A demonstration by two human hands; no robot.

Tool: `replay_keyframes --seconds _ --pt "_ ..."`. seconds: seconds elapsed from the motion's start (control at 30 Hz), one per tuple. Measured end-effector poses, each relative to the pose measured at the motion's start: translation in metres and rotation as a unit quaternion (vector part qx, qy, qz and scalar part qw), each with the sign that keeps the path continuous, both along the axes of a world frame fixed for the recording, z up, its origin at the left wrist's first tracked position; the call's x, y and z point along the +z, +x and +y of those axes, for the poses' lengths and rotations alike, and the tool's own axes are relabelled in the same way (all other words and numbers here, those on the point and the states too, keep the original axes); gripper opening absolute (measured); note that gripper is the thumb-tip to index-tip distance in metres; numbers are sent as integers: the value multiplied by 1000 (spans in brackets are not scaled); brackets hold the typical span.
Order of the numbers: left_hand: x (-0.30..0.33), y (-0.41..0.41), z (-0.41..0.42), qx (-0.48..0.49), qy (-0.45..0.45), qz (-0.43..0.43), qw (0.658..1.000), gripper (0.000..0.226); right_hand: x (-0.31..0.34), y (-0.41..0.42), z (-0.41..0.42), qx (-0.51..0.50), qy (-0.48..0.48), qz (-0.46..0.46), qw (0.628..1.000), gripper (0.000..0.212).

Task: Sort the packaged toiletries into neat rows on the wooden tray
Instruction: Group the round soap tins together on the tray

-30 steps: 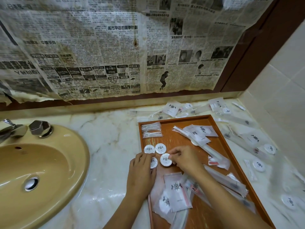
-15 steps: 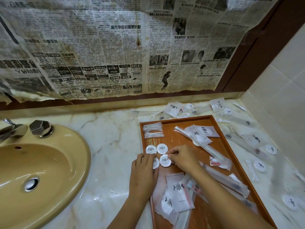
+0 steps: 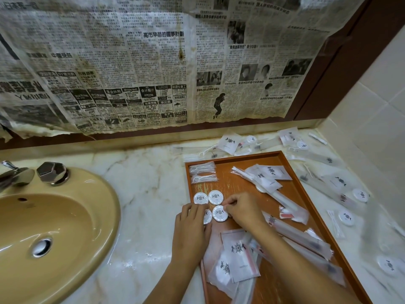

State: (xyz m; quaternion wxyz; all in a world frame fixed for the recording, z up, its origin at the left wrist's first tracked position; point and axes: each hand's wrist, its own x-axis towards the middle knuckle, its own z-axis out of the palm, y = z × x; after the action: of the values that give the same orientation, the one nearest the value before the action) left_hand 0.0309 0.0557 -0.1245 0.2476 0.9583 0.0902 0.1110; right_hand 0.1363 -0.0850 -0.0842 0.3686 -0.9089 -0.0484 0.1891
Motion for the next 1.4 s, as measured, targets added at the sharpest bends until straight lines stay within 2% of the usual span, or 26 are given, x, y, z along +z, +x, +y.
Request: replay_keyframes --seconds 0.2,0.43,0.53,0.63,0.7,0.8,0.87,0.97,1.07,1.27,1.4 --pt "2 0 0 -4 -5 -5 1000 37 -1 -2 0 -3 11 -11 1000 7" --pt "5 -1 0 -9 29 -5 1000 35 15 3 -17 -28 16 -66 997 12" --pt "8 -1 0 -18 47 3 999 36 17 11 -38 -64 -13 -112 992 17" --pt "14 1 0 -21 62 10 998 33 16 19 -65 -98 -107 -188 971 28" --pt "22 7 -4 -19 65 15 998 31 14 23 -85 -97 -154 -193 964 43" --pt "34 21 -16 -24 56 13 998 29 5 29 -110 -30 -193 -165 967 71" --pt "40 31 -28 -27 42 14 999 29 -1 34 -117 19 -192 -165 967 77" --pt "43 44 -46 -38 37 29 998 29 -5 46 -122 63 -181 -153 969 75" --pt "42 51 -63 -52 25 51 997 28 -5 57 -126 78 -171 -162 969 59" --pt "46 63 -89 -44 -6 69 997 24 5 81 -134 7 -50 -151 987 34" --pt "45 77 -104 -28 -14 83 996 24 12 96 -145 -36 11 -119 992 32"
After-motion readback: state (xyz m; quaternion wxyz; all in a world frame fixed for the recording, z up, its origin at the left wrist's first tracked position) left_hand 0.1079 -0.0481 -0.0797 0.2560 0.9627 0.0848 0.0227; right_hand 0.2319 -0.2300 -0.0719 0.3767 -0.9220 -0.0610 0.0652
